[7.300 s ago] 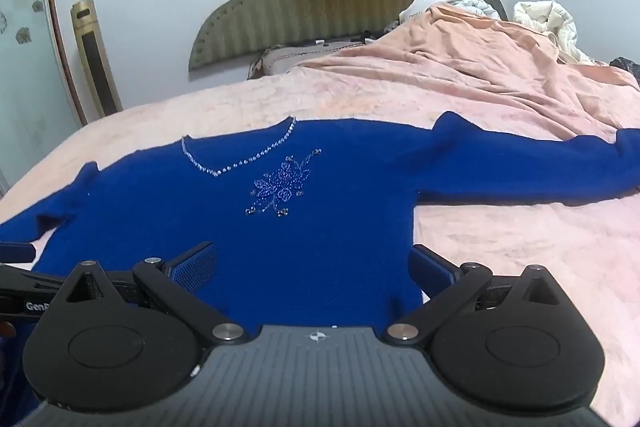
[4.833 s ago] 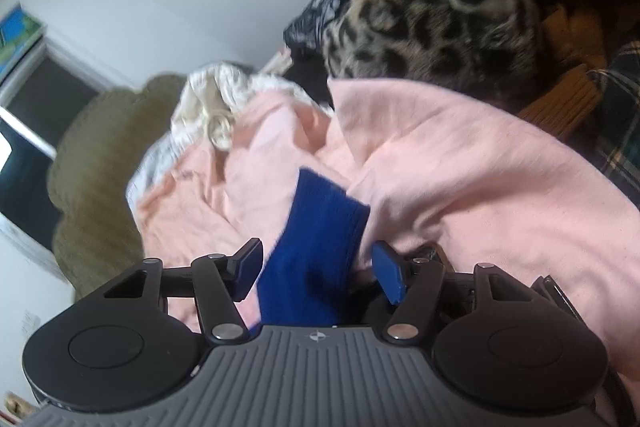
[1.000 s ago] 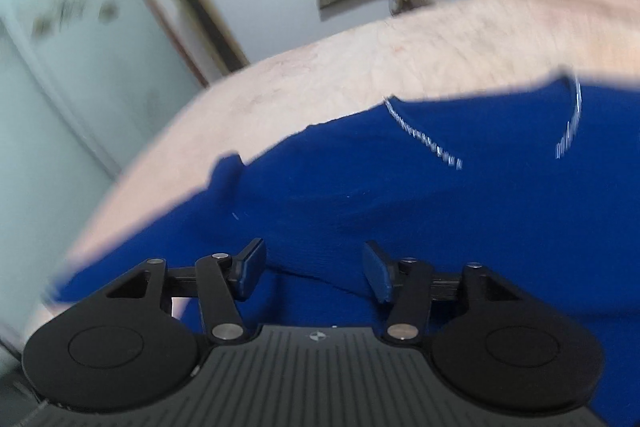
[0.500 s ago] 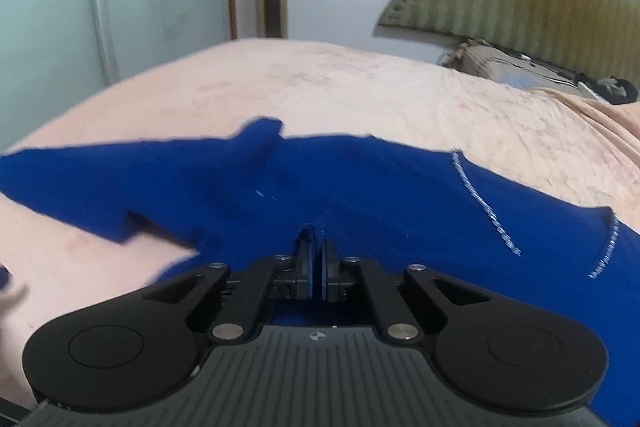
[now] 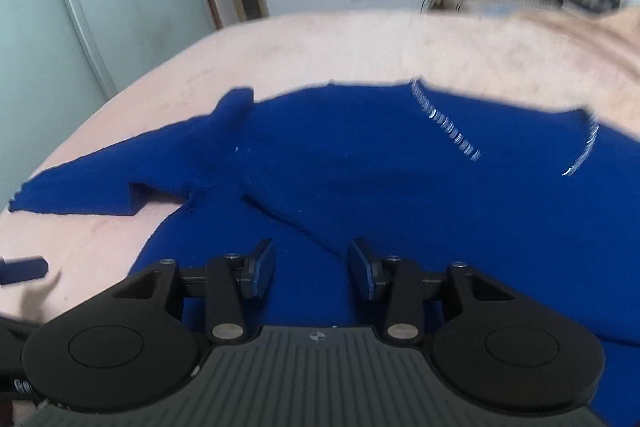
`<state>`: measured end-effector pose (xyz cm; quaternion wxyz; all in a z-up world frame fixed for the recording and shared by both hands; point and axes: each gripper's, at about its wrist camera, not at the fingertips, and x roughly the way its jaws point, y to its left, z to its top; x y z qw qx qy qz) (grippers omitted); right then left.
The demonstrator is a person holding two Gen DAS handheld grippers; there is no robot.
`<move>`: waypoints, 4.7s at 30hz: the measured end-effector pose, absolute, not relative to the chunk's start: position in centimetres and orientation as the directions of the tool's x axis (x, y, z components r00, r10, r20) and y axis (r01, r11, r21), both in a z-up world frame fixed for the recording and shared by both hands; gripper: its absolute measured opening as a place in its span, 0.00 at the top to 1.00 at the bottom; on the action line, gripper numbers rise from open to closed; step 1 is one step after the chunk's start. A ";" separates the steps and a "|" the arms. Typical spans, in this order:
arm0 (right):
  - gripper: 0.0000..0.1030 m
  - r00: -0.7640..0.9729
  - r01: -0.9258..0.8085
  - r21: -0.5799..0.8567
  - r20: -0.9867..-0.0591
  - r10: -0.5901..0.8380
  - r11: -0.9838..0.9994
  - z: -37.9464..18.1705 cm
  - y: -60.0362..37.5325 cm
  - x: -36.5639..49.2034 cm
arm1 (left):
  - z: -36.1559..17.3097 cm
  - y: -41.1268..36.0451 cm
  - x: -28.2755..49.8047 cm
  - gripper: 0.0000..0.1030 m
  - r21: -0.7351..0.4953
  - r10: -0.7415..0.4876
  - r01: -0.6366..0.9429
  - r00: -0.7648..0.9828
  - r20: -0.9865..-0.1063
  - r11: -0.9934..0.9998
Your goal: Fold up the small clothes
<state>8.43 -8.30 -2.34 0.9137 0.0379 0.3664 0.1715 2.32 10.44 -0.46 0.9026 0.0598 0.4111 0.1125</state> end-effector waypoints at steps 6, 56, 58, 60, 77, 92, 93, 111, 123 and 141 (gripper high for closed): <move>0.35 0.771 -0.283 0.294 -0.496 0.399 0.913 1.3 -11.2 3.3 | 0.0 15.3 2.8 0.00 0.212 0.362 -0.306 0.612 -0.703 0.928; 0.16 0.752 -0.251 0.336 -0.523 0.401 0.908 -1.4 -15.2 -3.2 | -2.7 41.2 2.8 0.55 -0.662 0.197 -0.651 0.752 -0.629 0.372; 0.15 0.756 -0.250 0.326 -0.522 0.395 0.912 -1.3 -15.3 -3.4 | -3.6 42.0 2.8 0.89 -0.685 0.158 -0.661 0.745 -0.648 0.307; 0.14 0.761 -0.246 0.321 -0.520 0.387 0.915 -1.2 -15.5 -3.6 | -4.2 42.5 2.4 0.95 -0.704 0.145 -0.658 0.750 -0.646 0.267; 0.12 0.807 -0.151 0.366 -0.490 0.329 0.918 -1.6 -20.5 -5.9 | 13.3 14.9 9.0 0.96 -0.090 0.196 -0.233 0.932 -0.306 0.968; 0.12 0.846 0.048 0.330 -0.515 0.138 0.943 -2.1 -28.0 -10.2 | 3.8 -15.8 10.6 0.95 0.041 -0.325 0.438 0.722 -0.611 0.898; 0.12 0.845 0.059 0.328 -0.519 0.127 0.943 -2.2 -28.4 -10.4 | 3.1 -17.0 10.2 0.95 0.039 -0.333 0.463 0.690 -0.643 0.885; 0.12 0.870 0.103 0.344 -0.486 0.083 0.933 -1.3 -31.5 -5.4 | 7.1 -3.8 11.7 0.08 -0.085 -0.374 0.390 0.764 -0.526 0.917; 0.09 0.819 -0.014 -0.017 -0.574 0.002 1.000 -2.8 -22.5 8.8 | -2.4 2.2 14.4 0.07 0.356 0.217 0.020 0.760 -0.613 0.934; 0.03 0.869 0.329 0.224 -0.453 -0.201 0.917 -2.3 -33.0 3.6 | -1.7 8.2 8.5 0.08 0.383 0.129 0.084 0.858 -0.498 0.920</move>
